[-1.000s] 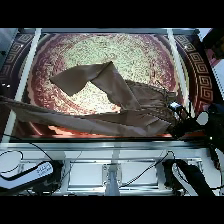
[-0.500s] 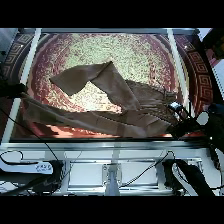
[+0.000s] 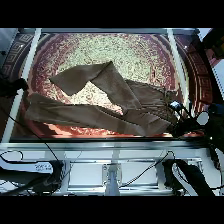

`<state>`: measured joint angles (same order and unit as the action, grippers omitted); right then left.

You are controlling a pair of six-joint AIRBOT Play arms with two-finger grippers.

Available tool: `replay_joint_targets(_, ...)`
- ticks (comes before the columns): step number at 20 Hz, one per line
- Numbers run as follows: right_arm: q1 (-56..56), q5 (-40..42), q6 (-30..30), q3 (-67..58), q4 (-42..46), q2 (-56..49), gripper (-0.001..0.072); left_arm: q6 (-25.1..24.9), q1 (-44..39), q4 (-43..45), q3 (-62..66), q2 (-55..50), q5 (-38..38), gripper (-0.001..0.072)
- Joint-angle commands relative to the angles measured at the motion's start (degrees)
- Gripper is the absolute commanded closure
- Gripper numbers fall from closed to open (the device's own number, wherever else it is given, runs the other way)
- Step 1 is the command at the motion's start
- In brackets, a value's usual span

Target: Fold the clothes and pants, and hang the long-sleeved shirts on hangers.

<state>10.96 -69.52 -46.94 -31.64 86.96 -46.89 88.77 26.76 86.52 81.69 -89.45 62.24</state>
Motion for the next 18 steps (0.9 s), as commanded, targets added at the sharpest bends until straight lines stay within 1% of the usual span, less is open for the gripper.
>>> replay_joint_targets(1, -0.04, 0.11, -0.07, 0.02, -0.17, 0.07, 0.0679, -0.24, 4.46, 2.38, -0.17, 0.96, 11.50, 0.0115)
replay_joint_targets(2, -0.04, 0.11, -0.07, 0.02, -0.17, 0.07, 0.0679, -1.14, 6.95, 2.78, -0.92, 1.60, 14.27, 0.0121)
replay_joint_targets(3, -0.04, 0.09, -0.07, 0.02, -0.15, 0.07, 0.0679, -2.05, 9.79, 1.62, -2.86, 2.99, 14.78, 0.0128)
replay_joint_targets(4, -0.04, 0.11, -0.07, 0.02, -0.15, 0.07, 0.0680, -4.09, 12.61, -1.29, -5.95, 4.98, 13.49, 0.0128)
replay_joint_targets(6, -0.04, 0.09, -0.07, 0.02, -0.15, 0.07, 0.0679, -12.48, 18.78, -11.26, -13.99, 9.27, 8.59, 0.0129)
replay_joint_targets(7, -0.04, 0.09, -0.07, 0.02, -0.17, 0.07, 0.0680, -15.54, 21.38, -15.15, -17.14, 10.14, 7.52, 0.0129)
replay_joint_targets(9, -0.04, 0.09, -0.07, 0.02, -0.15, 0.07, 0.0679, -18.88, 25.88, -22.01, -21.84, 10.10, 7.37, 0.0123)
replay_joint_targets(11, -0.04, 0.11, -0.07, 0.02, -0.15, 0.07, 0.0679, -22.05, 28.68, -27.82, -24.37, 9.05, 7.23, 0.0120)
replay_joint_targets(13, -0.04, 0.09, -0.07, 0.02, -0.15, 0.07, 0.0680, -23.23, 29.00, -29.99, -25.16, 7.63, 6.45, 0.0119)
replay_joint_targets(18, -0.04, -0.15, -0.07, 0.02, -0.15, 0.09, 0.0679, -23.17, 25.66, -30.80, -25.14, 3.50, 1.05, 0.0125)
